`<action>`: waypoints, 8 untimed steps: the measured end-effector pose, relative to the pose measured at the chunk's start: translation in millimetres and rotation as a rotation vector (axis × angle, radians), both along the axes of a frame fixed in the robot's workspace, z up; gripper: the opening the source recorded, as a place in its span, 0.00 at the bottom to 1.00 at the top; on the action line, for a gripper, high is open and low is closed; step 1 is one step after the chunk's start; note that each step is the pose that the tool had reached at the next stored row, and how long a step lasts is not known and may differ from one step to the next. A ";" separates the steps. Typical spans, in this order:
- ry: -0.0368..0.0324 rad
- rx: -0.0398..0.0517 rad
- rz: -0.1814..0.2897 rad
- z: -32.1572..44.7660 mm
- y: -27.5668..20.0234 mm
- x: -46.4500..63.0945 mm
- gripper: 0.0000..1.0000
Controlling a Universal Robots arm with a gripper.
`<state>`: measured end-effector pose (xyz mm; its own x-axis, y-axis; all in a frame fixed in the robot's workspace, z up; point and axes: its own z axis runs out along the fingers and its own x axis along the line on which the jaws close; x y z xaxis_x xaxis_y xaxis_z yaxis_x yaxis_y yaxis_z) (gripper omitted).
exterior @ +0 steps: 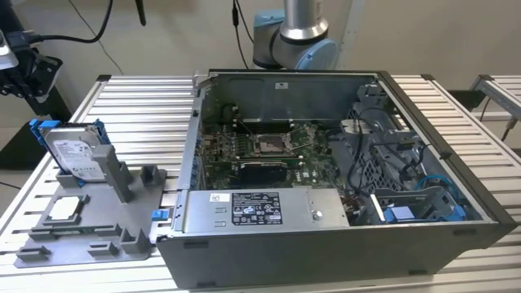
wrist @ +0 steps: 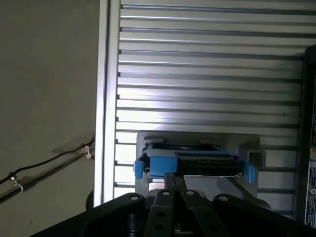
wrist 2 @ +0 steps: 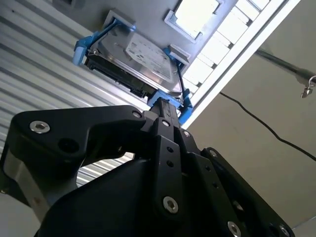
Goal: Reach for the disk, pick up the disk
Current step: 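Pick up the disk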
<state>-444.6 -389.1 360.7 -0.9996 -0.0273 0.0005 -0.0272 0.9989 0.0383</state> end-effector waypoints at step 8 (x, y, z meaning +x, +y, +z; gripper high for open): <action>0.0000 0.0000 0.132 0.0 0.0 0.0 0.00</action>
<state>-444.6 -389.1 360.7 -0.9873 -0.1588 0.0005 -0.1586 0.9866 0.0383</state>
